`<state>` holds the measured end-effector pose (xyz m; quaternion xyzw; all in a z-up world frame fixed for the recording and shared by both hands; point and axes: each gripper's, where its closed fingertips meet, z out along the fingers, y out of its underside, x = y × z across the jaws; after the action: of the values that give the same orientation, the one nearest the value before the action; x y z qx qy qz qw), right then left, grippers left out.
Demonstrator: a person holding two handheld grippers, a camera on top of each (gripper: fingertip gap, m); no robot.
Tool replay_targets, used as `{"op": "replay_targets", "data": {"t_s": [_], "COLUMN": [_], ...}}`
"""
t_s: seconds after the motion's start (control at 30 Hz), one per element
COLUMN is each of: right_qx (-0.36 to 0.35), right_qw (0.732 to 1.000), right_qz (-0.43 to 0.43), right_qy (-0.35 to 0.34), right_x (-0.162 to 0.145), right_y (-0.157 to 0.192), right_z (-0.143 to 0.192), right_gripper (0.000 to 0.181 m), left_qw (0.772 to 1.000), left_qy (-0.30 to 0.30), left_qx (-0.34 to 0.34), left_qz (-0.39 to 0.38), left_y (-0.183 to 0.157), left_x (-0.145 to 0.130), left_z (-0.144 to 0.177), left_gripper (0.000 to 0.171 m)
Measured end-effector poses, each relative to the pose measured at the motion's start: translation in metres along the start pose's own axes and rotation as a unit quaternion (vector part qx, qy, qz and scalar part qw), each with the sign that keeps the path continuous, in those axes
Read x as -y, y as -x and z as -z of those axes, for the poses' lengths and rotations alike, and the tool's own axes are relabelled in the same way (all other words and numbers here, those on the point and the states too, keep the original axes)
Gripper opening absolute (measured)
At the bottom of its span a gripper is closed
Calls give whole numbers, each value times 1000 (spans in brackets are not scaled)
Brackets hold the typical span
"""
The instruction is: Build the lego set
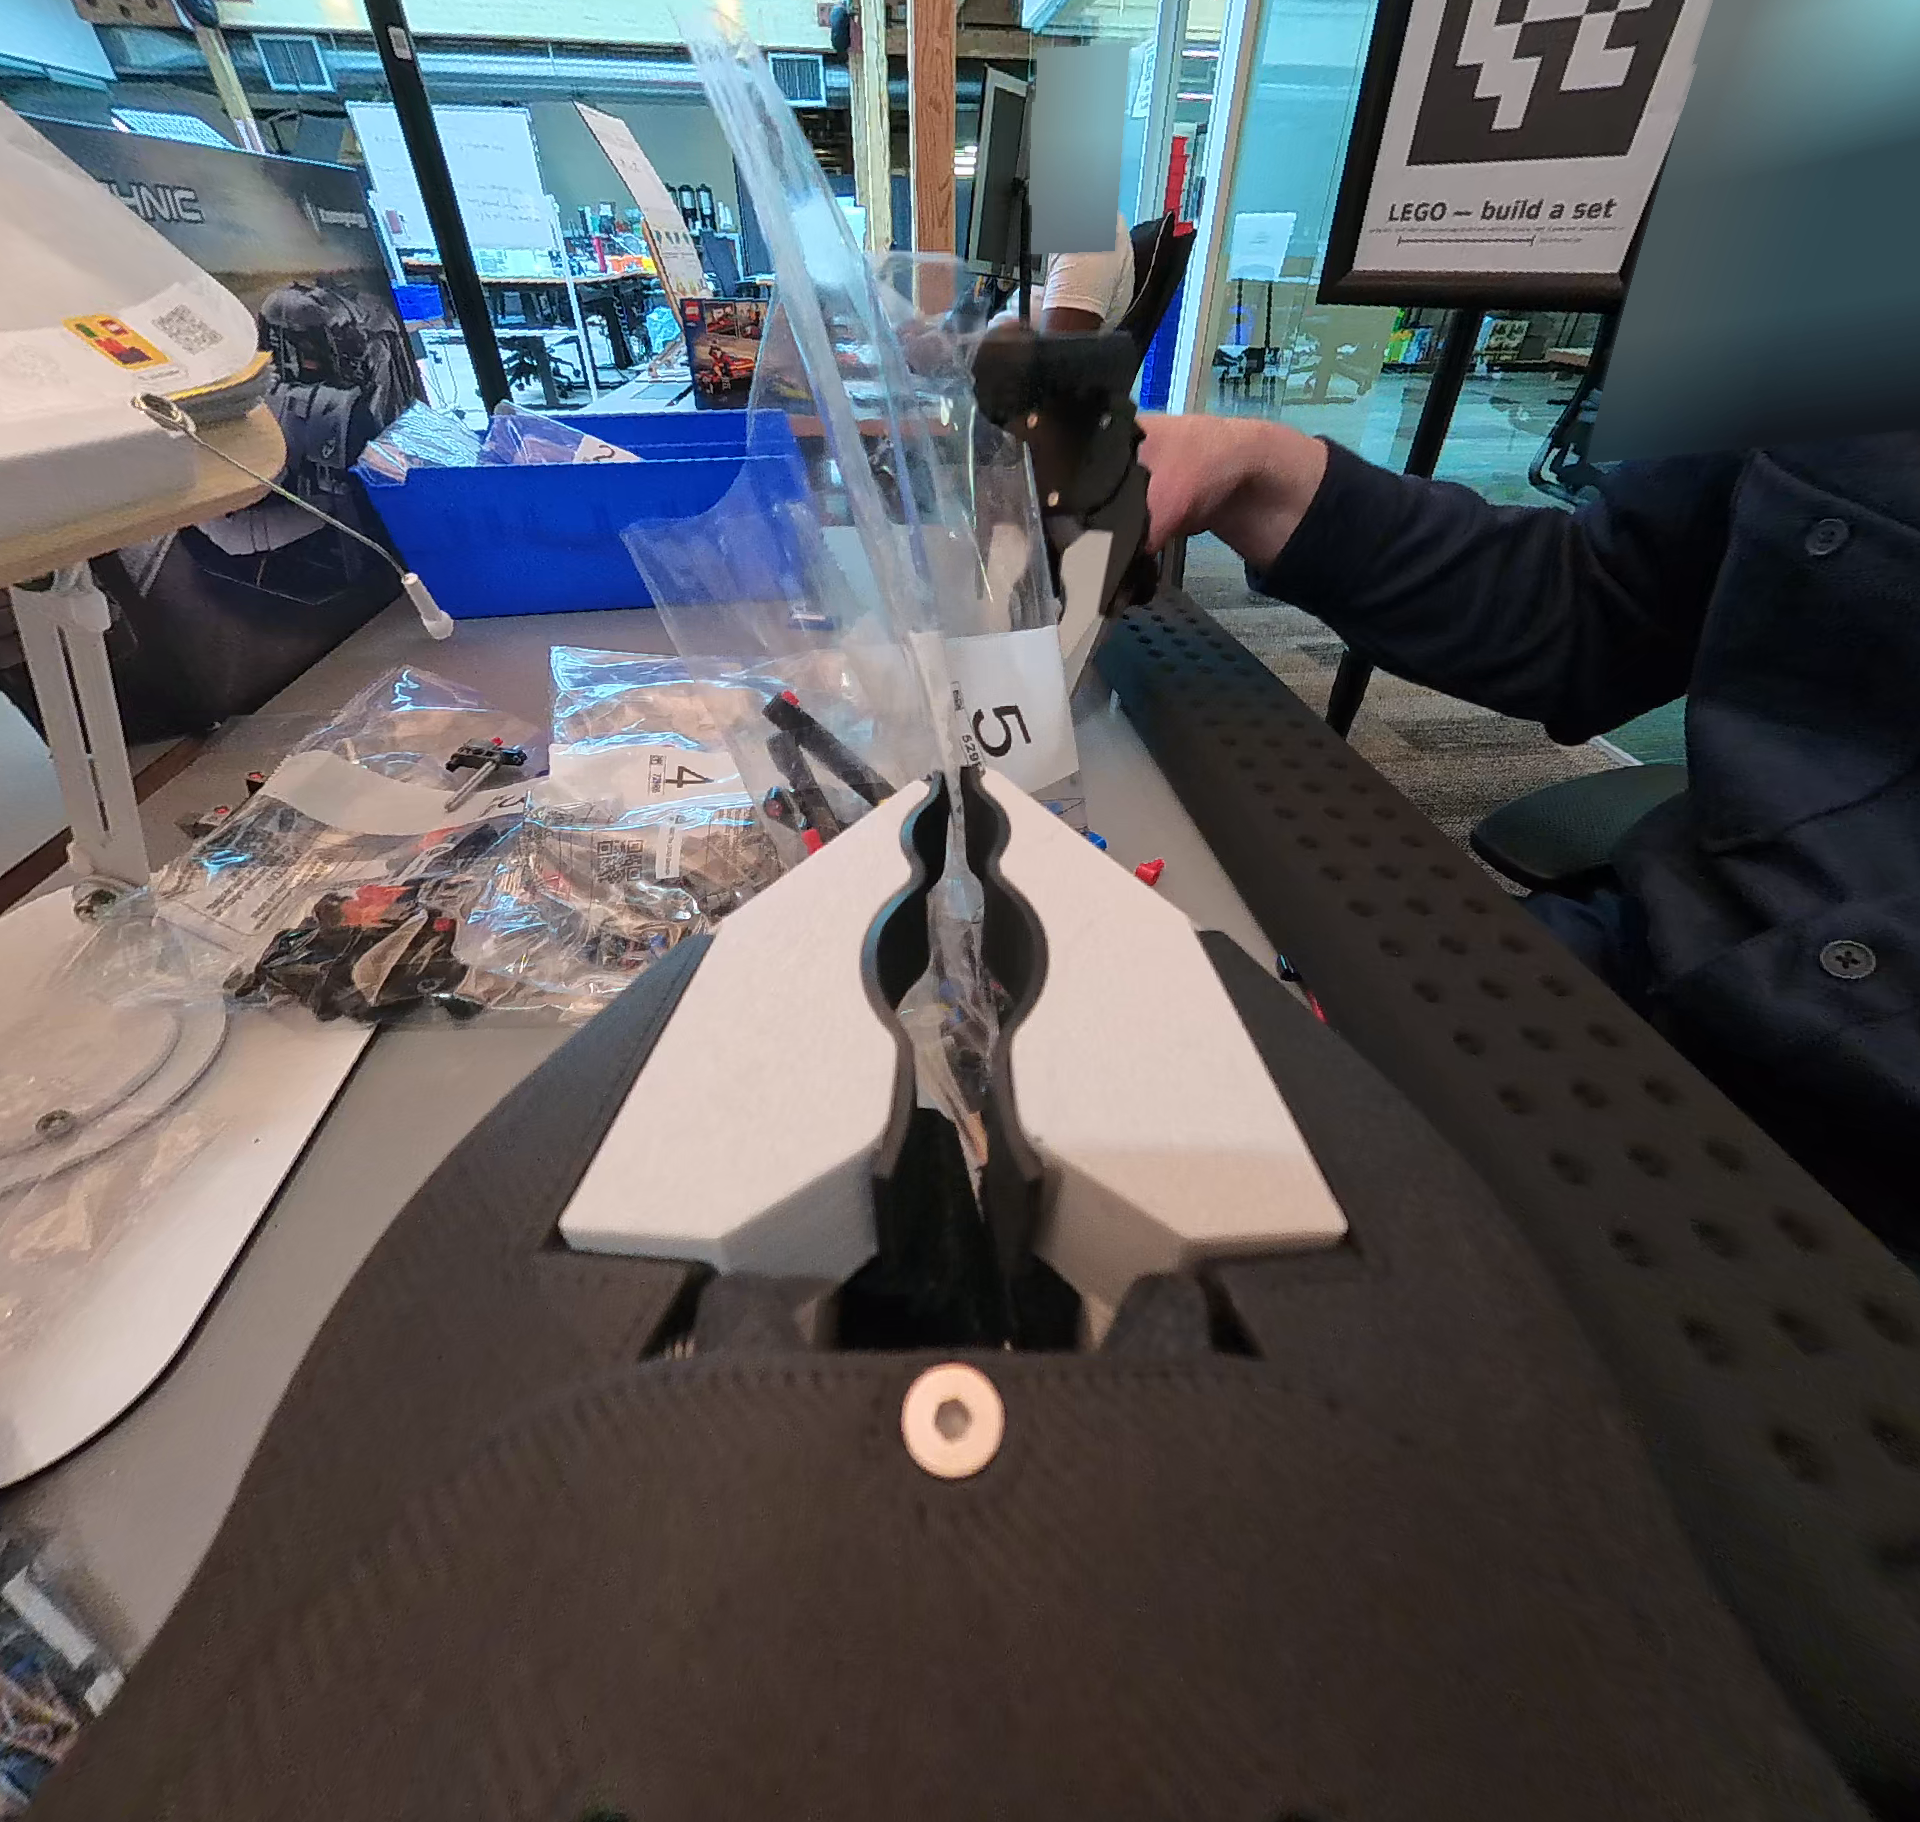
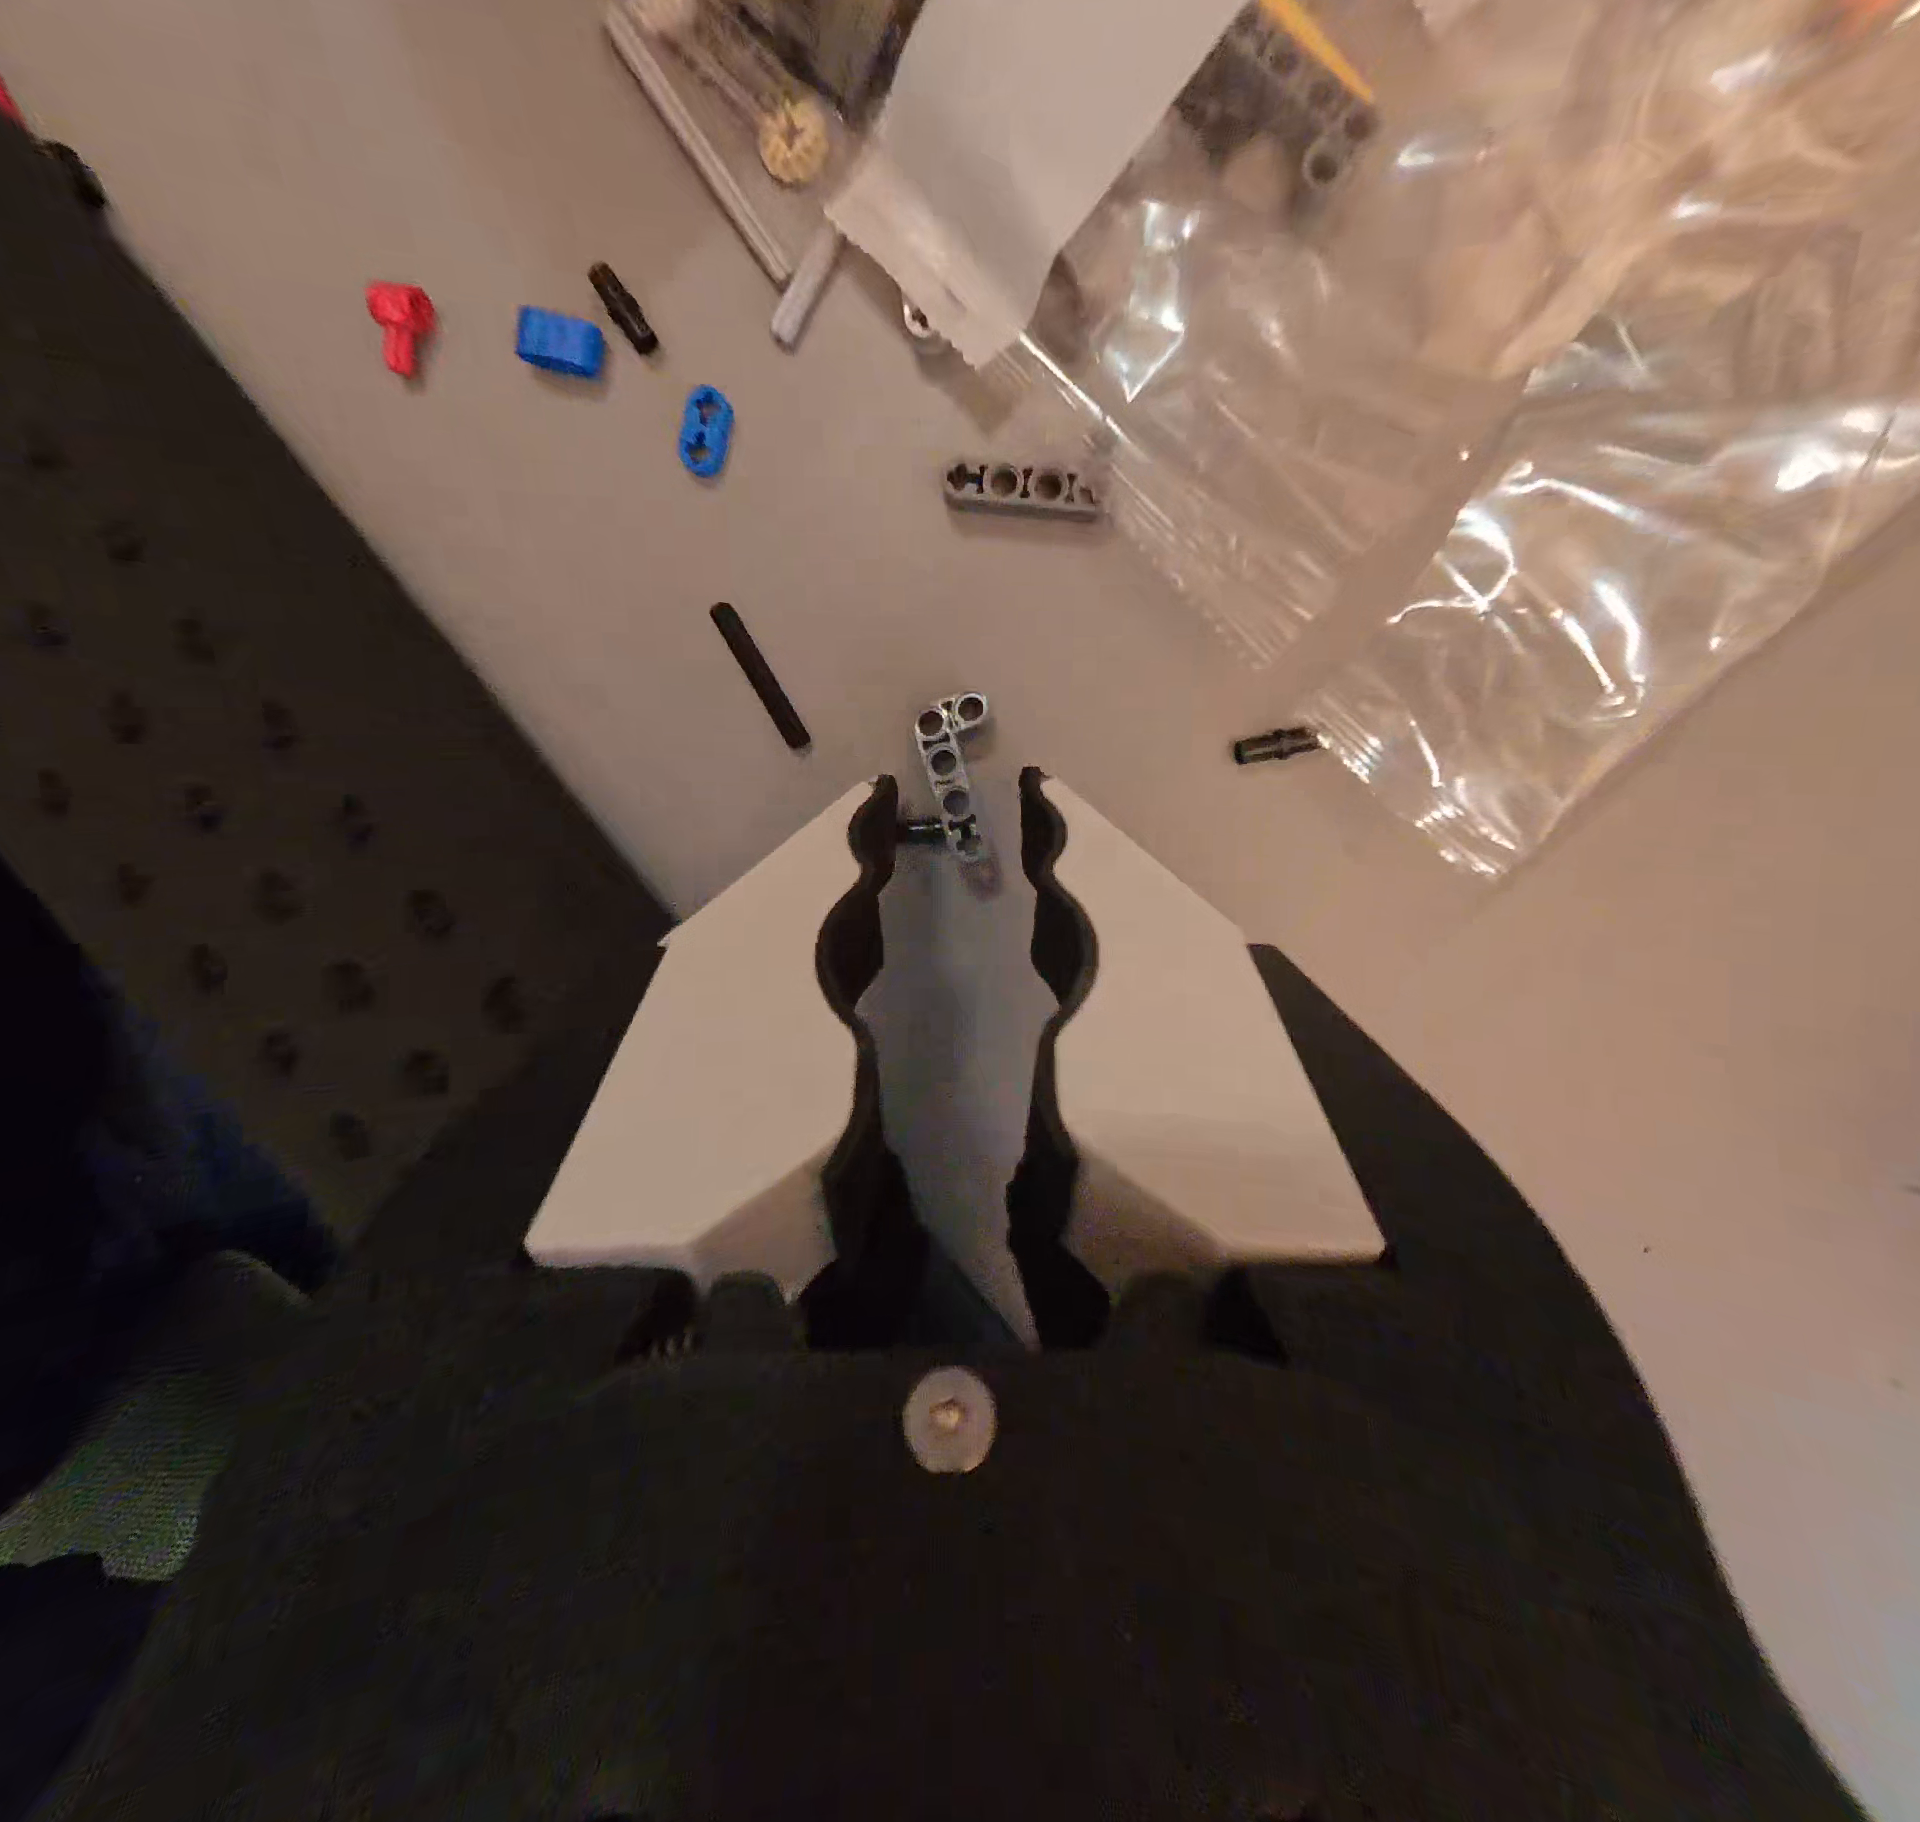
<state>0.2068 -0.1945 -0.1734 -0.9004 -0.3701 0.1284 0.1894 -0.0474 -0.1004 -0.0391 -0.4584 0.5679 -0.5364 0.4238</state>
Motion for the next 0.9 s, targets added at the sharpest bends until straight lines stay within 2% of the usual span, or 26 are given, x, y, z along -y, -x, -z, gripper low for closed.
{"op": "replay_targets", "data": {"t_s": [0.07, 0.23, 0.3, 0.43, 0.57, 0.7, 0.77, 0.83, 0.9], "right_qx": [-8, -3, -4, 9, -12, -18, -1, -17, -30], "right_qw": [1000, 998, 994, 970, 954, 947, 948, 954, 954], "right_qz": [3, 17, 29, 94, 157, 198, 213, 208, 193], "right_qy": [0, -53, -105, -223, -257, -253, -237, -213, -229], "right_x": [-2, 20, 48, 129, 199, 244, 252, 250, 244], "right_y": [-3, 0, 2, 26, 43, 57, 65, 59, 51], "right_z": [-2, 11, 27, 67, 82, 75, 65, 59, 68], "right_gripper": [5, 5, 5, 5, 5, 5, 13, 21, 22], "left_qw": [1000, 1000, 1000, 1000, 1000, 1000, 1000, 1000, 1000], "left_qy": [1, 1, 0, 1, 0, -3, -3, -3, -3], "left_qx": [0, -2, -3, -2, -2, -4, -5, -4, -5], "left_qz": [0, -1, 0, -1, -2, -4, -2, -2, -2], "left_y": [0, -1, -1, -1, -1, -2, -1, -1, -2], "left_x": [0, 0, 0, 0, 0, 2, 1, 1, 2], "left_z": [0, -1, -1, -1, -1, 0, 0, 0, 0], "left_gripper": [2, 2, 2, 2, 1, 1, 1, 1, 1]}}
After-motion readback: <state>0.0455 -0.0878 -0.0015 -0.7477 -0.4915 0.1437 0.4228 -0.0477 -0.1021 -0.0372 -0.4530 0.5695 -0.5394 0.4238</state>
